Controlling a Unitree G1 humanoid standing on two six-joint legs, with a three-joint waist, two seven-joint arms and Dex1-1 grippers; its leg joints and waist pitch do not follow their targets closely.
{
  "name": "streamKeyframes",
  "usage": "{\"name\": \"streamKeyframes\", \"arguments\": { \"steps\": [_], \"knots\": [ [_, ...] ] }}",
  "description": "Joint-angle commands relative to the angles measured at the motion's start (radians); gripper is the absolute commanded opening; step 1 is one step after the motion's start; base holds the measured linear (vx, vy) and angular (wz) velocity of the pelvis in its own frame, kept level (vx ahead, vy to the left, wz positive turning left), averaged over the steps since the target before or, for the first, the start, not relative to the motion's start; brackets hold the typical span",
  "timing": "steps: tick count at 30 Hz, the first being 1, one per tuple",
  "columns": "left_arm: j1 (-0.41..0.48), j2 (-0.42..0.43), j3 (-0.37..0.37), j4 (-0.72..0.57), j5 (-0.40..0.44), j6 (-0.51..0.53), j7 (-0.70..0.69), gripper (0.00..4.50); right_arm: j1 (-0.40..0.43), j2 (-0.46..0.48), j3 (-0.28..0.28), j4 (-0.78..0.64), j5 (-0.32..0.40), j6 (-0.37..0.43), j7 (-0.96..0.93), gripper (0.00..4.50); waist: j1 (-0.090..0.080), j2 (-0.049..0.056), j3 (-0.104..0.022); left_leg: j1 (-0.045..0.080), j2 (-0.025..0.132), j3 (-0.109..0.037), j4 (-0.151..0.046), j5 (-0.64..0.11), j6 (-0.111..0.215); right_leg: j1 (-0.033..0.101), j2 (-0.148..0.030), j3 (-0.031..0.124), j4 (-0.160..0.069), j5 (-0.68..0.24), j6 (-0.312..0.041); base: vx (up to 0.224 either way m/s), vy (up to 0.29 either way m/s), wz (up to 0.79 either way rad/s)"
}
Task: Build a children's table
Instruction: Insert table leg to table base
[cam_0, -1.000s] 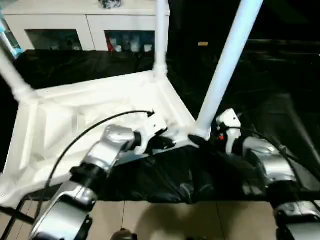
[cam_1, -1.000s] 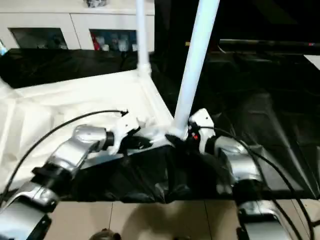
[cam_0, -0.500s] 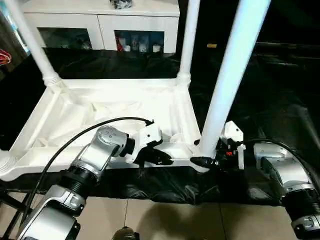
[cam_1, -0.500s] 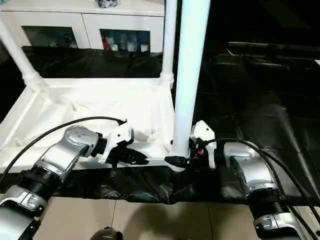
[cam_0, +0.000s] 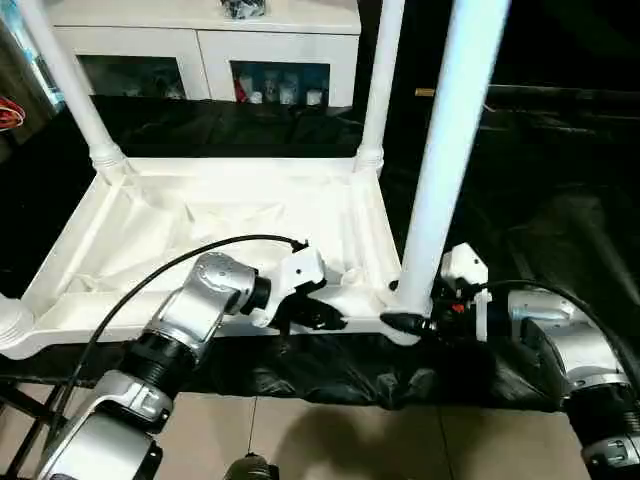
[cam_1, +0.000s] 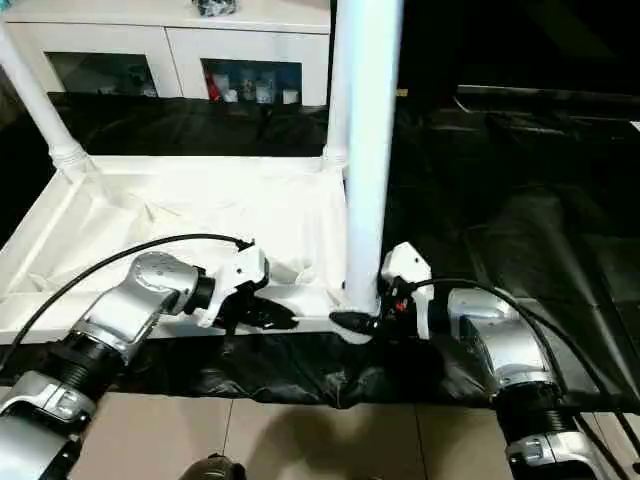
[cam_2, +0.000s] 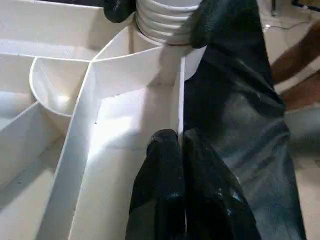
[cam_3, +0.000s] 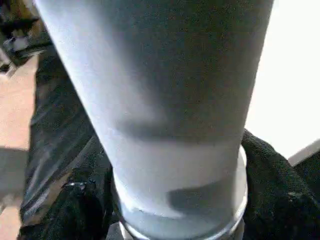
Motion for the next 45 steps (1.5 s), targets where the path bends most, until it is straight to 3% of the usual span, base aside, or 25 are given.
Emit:
{"name": "streamKeyframes", "arguments": {
  "steps": [1,7,11,12,13,18,24,31,34,36,39,43,45],
  "knots": [
    [-0.035,-0.045,0.042,-0.031,-0.031,-0.017,0.050,0.00,0.027,0.039,0.060,0.024,-0.002,0.002,0.012,2.81,-0.003,-0.008,-0.077,0.019,0.036,-0.010,-0.075,-0.268,0.040,0.051,-0.067,0.048,-0.092,-0.372,-0.170,0.000,0.000,0.00],
    [-0.038,-0.053,0.057,-0.020,-0.028,-0.025,0.092,0.00,0.039,0.071,0.022,0.092,-0.008,-0.062,-0.046,2.81,-0.005,-0.007,-0.077,0.019,0.034,-0.011,-0.075,-0.277,0.036,0.052,-0.069,0.047,-0.095,-0.393,-0.161,0.000,0.000,0.00],
    [-0.039,-0.059,0.065,-0.010,-0.028,-0.033,0.126,0.00,0.042,0.104,-0.024,0.158,0.000,-0.117,-0.107,2.81,-0.009,-0.007,-0.077,0.019,0.036,-0.012,-0.077,-0.279,0.037,0.050,-0.069,0.048,-0.094,-0.374,-0.169,0.000,0.000,0.00],
    [-0.039,-0.061,0.070,-0.006,-0.028,-0.035,0.138,0.00,0.043,0.123,-0.049,0.194,0.006,-0.143,-0.142,2.81,-0.007,0.001,-0.078,0.020,0.035,-0.013,-0.076,-0.281,0.036,0.051,-0.070,0.048,-0.093,-0.372,-0.171,0.000,0.000,0.00],
    [-0.039,-0.061,0.073,-0.004,-0.029,-0.037,0.143,0.00,0.044,0.133,-0.061,0.212,0.008,-0.155,-0.159,2.81,-0.010,-0.002,-0.077,0.020,0.036,-0.012,-0.077,-0.290,0.033,0.048,-0.070,0.048,-0.095,-0.374,-0.173,0.000,0.000,0.00],
    [-0.042,-0.061,0.079,0.003,-0.033,-0.039,0.149,0.00,0.039,0.162,-0.105,0.251,0.025,-0.178,-0.212,2.79,-0.016,0.001,-0.076,0.021,0.034,-0.014,-0.080,-0.314,0.029,0.051,-0.068,0.047,-0.097,-0.390,-0.170,0.000,0.000,0.00],
    [-0.046,-0.061,0.081,0.009,-0.036,-0.040,0.160,0.00,0.020,0.170,-0.114,0.308,0.020,-0.223,-0.221,2.78,-0.029,0.003,-0.071,0.025,0.034,-0.016,-0.083,-0.360,0.022,0.049,-0.069,0.045,-0.104,-0.445,-0.162,0.000,0.000,0.00],
    [-0.052,-0.064,0.089,0.021,-0.030,-0.037,0.194,0.00,0.007,0.183,-0.121,0.348,0.007,-0.255,-0.261,2.78,-0.032,0.003,-0.071,0.024,0.035,-0.016,-0.084,-0.355,0.024,0.049,-0.068,0.047,-0.102,-0.432,-0.168,0.000,0.000,0.00],
    [-0.060,-0.078,0.092,0.035,-0.018,-0.021,0.238,0.00,-0.023,0.200,-0.134,0.401,-0.013,-0.278,-0.362,2.78,-0.035,0.002,-0.070,0.025,0.034,-0.015,-0.084,-0.357,0.018,0.046,-0.070,0.046,-0.103,-0.452,-0.167,0.000,0.000,0.00],
    [-0.086,-0.123,0.107,0.081,0.001,0.011,0.348,0.00,-0.092,0.229,-0.150,0.516,-0.066,-0.305,-0.589,2.77,-0.043,0.003,-0.066,0.027,0.031,-0.018,-0.085,-0.374,-0.001,0.044,-0.070,0.042,-0.107,-0.504,-0.152,0.000,0.000,0.00],
    [-0.110,-0.163,0.119,0.123,0.013,0.028,0.434,0.00,-0.139,0.250,-0.160,0.583,-0.080,-0.303,-0.718,2.77,-0.054,0.000,-0.066,0.036,0.025,-0.019,-0.080,-0.404,-0.008,0.039,-0.069,0.036,-0.121,-0.568,-0.124,0.000,0.000,0.00],
    [-0.150,-0.225,0.133,0.186,0.023,0.024,0.554,0.00,-0.211,0.284,-0.197,0.661,-0.063,-0.305,-0.890,2.77,-0.053,-0.001,-0.070,0.032,0.025,-0.018,-0.082,-0.382,0.008,0.041,-0.068,0.038,-0.119,-0.534,-0.124,0.000,0.000,0.00],
    [-0.164,-0.250,0.135,0.207,0.027,0.016,0.597,0.00,-0.240,0.303,-0.225,0.683,-0.038,-0.311,-0.938,2.77,-0.051,-0.001,-0.073,0.028,0.027,-0.017,-0.083,-0.364,0.016,0.042,-0.068,0.043,-0.111,-0.471,-0.143,0.000,0.000,0.00]
  ]
}}
